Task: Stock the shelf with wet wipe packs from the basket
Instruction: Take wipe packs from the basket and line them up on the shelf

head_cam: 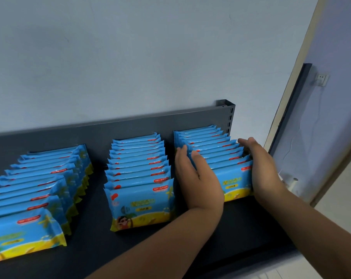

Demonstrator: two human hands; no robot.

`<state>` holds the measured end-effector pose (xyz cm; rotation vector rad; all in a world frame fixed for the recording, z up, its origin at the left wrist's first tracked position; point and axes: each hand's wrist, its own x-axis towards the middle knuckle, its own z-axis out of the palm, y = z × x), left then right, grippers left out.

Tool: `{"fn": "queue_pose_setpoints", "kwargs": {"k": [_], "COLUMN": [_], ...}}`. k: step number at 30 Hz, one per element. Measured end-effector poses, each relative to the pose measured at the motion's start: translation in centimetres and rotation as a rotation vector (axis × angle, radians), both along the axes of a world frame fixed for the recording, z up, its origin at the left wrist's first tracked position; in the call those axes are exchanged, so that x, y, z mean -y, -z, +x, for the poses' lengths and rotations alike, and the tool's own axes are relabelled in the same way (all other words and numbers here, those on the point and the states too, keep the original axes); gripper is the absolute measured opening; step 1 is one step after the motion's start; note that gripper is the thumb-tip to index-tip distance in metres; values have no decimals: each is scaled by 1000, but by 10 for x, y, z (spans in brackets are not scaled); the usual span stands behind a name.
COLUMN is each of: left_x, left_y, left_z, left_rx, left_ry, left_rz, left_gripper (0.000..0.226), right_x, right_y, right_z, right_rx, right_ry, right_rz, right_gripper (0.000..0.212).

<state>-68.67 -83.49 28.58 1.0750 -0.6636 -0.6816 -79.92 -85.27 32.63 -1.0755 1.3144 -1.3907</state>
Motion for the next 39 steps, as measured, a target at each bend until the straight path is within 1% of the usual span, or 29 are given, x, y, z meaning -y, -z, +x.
{"fn": "queue_pose_setpoints", "kwargs": {"k": [2, 4, 6, 9, 10, 13, 15, 16, 18, 19, 21, 23, 25, 27, 33, 39], "left_x": [-3, -9, -15, -20, -21, -26, -29, -30, -35, -38, -47, -60, -75, -89, -144, -243], "left_y": [-2, -7, -17, -32, -37, -55, -69, -75, -88, -93, -98, -102, -103, -101, -89, -85], "left_z": [0, 0, 1, 4, 6, 11, 16, 22, 36, 45, 67, 92, 117, 142, 212, 286], "left_rx": [26, 142, 356, 683, 788, 1177, 1416, 1510, 1631, 1677, 1768, 1812, 1802, 1771, 1661, 1595], "left_ry": [23, 24, -30, -82, -85, -107, -86, -67, -13, 8, 5, -49, -99, -145, -323, -496], "left_rz": [9, 3, 2, 30, 49, 73, 125, 170, 258, 293, 341, 361, 367, 375, 474, 629], "left_gripper": [69, 66, 60, 60, 60, 64, 72, 76, 76, 74, 72, 76, 81, 79, 73, 73], "right_x": [2, 3, 5, 4, 2, -10, -17, -19, -19, -19, -21, -25, -31, -39, -71, -133], "right_y": [2, 3, 3, -2, -6, -16, -18, -18, -19, -20, -28, -37, -46, -53, -58, -62], "right_z": [-2, -6, -9, -9, -7, -6, -8, -9, -13, -13, -9, -2, 12, 36, 134, 253], "right_rx": [-21, -23, -30, -71, -113, -341, -512, -644, -989, -1104, -1215, -1291, -1364, -1385, -1351, -1252], "right_ry": [8, 15, 15, -5, -12, -29, -39, -34, 9, 14, -8, -16, -34, -88, -288, -506], "right_rz": [0, 3, 9, 23, 13, -89, -201, -253, -338, -373, -418, -462, -521, -574, -778, -966], "right_gripper": [35, 35, 34, 30, 28, 25, 33, 42, 63, 67, 72, 72, 73, 74, 73, 72]}}
